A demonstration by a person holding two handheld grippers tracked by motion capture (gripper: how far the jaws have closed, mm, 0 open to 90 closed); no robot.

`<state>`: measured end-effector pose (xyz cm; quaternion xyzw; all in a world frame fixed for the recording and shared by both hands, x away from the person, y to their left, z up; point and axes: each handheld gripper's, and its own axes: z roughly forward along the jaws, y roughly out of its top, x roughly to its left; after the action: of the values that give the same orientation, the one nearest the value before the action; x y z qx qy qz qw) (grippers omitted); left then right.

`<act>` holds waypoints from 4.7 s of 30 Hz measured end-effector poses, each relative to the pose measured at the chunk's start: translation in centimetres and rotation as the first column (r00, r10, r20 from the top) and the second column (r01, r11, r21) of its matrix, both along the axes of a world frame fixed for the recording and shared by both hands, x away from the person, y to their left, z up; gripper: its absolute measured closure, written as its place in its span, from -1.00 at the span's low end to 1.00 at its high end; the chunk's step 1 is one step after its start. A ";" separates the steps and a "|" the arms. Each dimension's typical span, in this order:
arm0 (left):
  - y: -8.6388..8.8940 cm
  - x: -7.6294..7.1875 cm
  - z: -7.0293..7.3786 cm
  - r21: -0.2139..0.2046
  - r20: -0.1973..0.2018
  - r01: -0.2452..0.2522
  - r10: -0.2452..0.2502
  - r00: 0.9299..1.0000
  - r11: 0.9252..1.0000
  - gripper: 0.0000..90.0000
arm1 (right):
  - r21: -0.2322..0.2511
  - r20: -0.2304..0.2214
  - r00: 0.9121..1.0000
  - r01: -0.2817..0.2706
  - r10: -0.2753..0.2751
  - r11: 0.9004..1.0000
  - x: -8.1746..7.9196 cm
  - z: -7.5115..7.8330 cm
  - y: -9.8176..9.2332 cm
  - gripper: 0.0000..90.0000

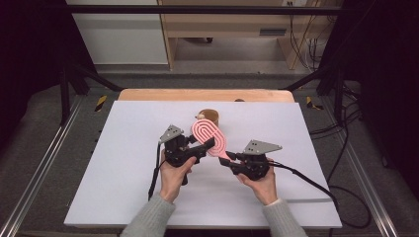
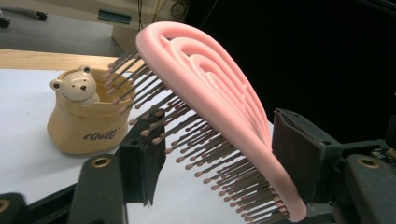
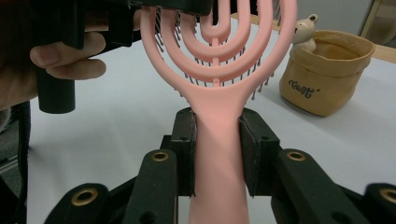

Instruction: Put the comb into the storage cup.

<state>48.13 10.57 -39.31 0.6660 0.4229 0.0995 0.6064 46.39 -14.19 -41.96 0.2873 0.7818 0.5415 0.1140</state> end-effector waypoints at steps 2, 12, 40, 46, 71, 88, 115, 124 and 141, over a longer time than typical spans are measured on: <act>-0.1 0.0 0.0 -0.004 -0.003 -0.002 0.002 1.000 1.000 -0.14 | -0.001 0.003 1.000 0.002 -0.002 1.000 0.0 0.0 0.0 0.55; -0.2 -0.1 0.1 -0.029 -0.027 -0.014 0.013 1.000 1.000 -0.04 | -0.002 0.018 1.000 0.006 -0.006 1.000 0.0 -0.1 0.0 0.55; -0.5 -1.0 0.6 -0.085 -0.031 -0.013 0.010 0.999 0.996 0.25 | 0.005 0.031 1.000 -0.004 0.004 1.000 0.0 -0.2 0.2 0.57; -0.7 -1.1 0.8 -0.091 -0.024 0.001 -0.003 1.000 0.996 0.30 | 0.004 0.028 1.000 -0.005 0.005 1.000 0.0 -0.3 0.2 0.57; -1.5 -1.7 1.4 -0.081 0.050 0.070 -0.066 0.997 0.994 0.40 | 0.010 0.025 1.000 -0.016 0.016 1.000 0.1 -0.2 0.2 0.56; -1.7 -1.6 2.5 -0.009 0.104 0.080 -0.078 0.991 0.997 0.41 | 0.025 0.031 0.999 -0.006 0.005 1.000 0.1 0.2 -0.1 0.27; 1.4 0.8 5.5 0.067 0.158 -0.046 0.035 0.987 0.997 0.40 | 0.079 0.021 0.987 0.159 -0.161 0.984 0.3 0.7 -3.3 -0.94; 2.2 1.3 6.5 0.084 0.181 -0.070 0.054 0.982 0.994 0.40 | 0.098 0.021 0.987 0.158 -0.161 0.983 0.2 0.2 -5.5 -0.99; 2.9 2.6 8.3 0.106 0.207 -0.099 0.075 0.975 0.989 0.40 | 0.056 -0.020 0.983 0.184 -0.183 0.981 0.1 -1.5 -9.0 -0.99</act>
<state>50.72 13.46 -31.02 0.6672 0.3812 0.2176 0.6019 46.52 -23.15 -43.48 0.3654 0.7367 0.5490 0.1493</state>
